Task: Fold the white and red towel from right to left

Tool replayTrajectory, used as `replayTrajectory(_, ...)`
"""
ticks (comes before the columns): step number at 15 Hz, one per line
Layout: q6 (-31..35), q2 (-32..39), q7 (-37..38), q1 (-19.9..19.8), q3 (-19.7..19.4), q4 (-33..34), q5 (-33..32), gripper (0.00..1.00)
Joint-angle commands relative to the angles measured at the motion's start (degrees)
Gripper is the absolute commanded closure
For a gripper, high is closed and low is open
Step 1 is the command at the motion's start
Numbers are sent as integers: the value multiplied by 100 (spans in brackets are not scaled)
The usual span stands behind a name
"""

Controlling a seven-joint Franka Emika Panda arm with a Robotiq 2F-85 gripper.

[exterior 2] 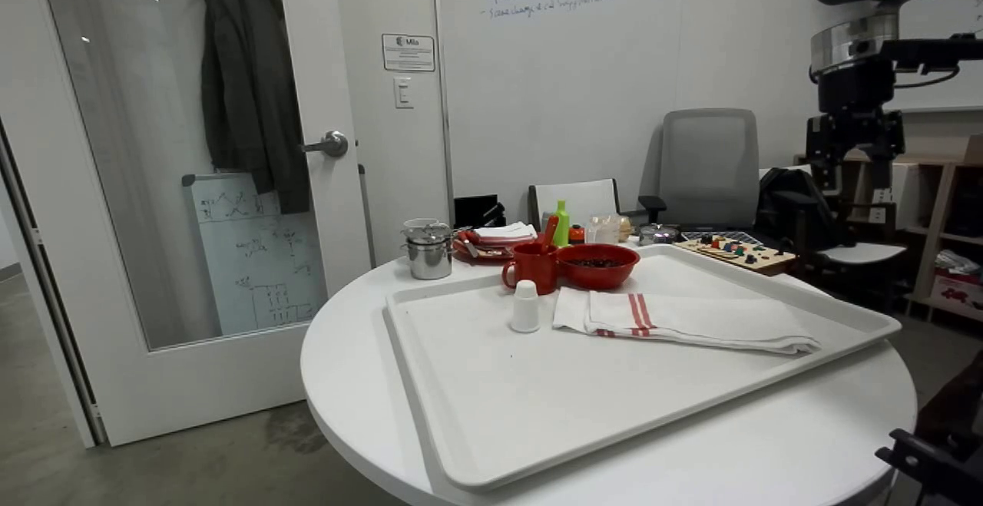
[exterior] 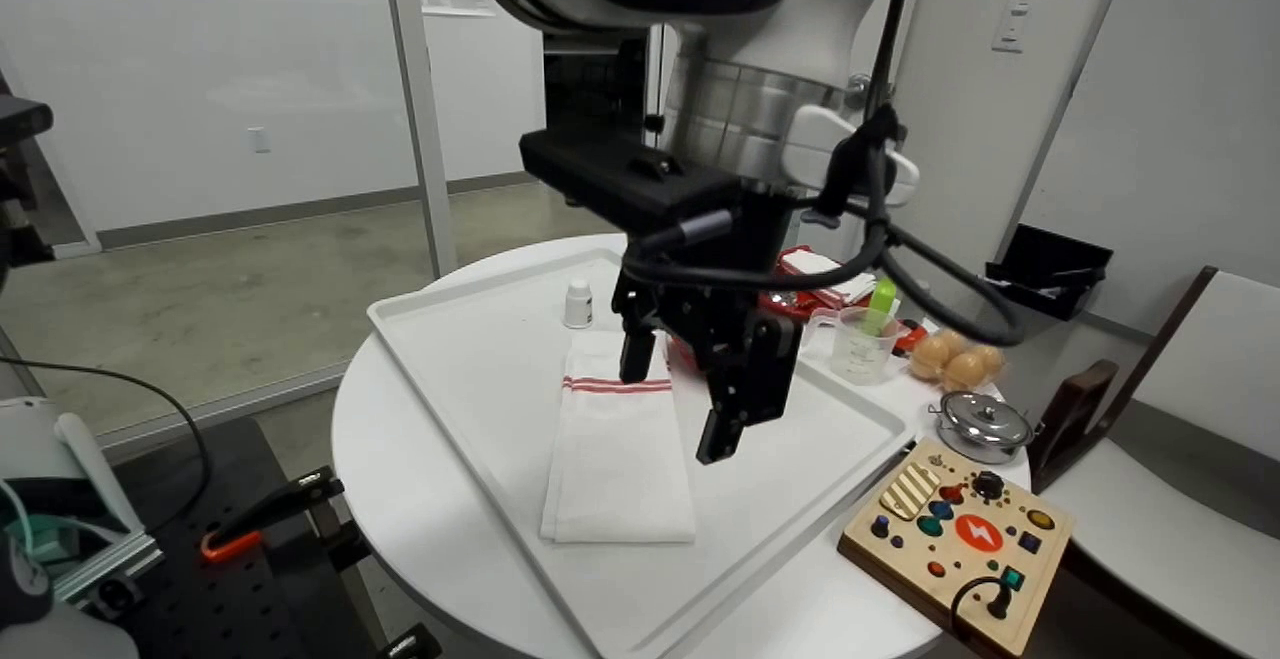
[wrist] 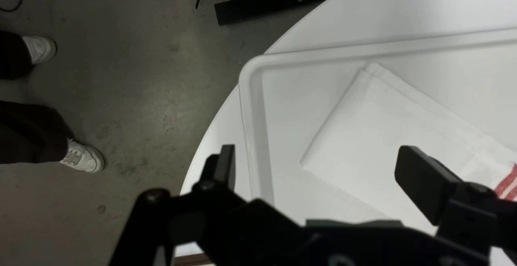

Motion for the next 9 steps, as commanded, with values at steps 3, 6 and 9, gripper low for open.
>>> replayTrajectory(3,146,1027,181,56,202,271,-194,0)
replayTrajectory(6,68,1517,268,114,306,626,-188,0)
replayTrajectory(9,10,1849,349,120,365,1001,-93,0)
